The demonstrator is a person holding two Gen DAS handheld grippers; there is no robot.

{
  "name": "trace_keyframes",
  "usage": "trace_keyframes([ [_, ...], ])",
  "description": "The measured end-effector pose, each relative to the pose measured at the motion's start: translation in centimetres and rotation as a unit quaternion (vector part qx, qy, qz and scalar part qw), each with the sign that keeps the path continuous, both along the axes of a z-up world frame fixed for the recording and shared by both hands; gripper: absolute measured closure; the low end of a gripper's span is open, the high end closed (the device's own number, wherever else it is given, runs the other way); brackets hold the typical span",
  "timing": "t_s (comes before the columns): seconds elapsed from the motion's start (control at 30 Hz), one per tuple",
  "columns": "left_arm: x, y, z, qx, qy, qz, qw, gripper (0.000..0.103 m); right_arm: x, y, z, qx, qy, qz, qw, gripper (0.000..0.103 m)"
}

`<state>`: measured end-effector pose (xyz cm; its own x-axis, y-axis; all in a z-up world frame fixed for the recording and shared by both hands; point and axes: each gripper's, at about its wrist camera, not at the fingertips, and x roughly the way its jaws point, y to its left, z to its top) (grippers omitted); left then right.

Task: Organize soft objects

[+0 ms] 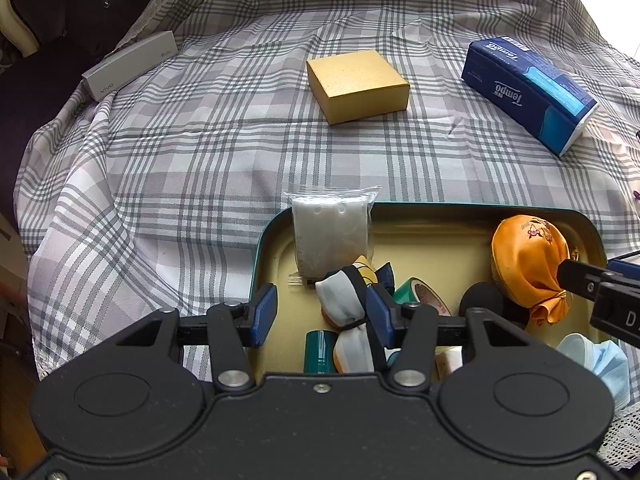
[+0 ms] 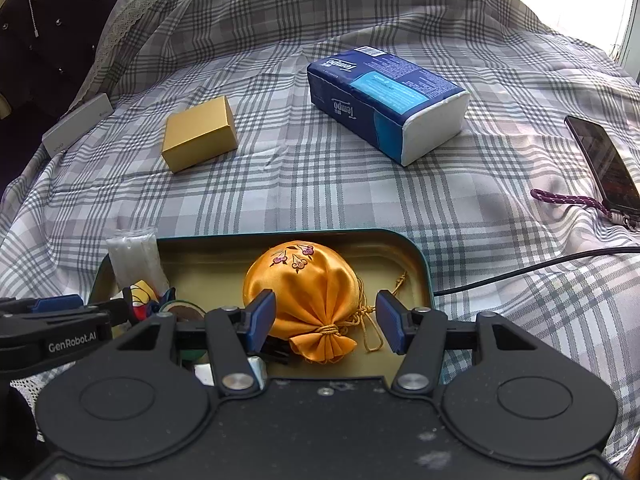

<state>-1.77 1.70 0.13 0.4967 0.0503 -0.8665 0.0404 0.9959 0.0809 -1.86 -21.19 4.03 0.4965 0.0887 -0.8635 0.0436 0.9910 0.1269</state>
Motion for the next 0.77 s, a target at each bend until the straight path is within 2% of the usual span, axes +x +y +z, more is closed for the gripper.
trace_keyframes([
  [0.77,-0.65,-0.16,0.6,0.005,-0.014,0.001,0.9999,0.053,-0.6,0.35,0.47,-0.001,-0.005,0.001,1.0,0.048],
])
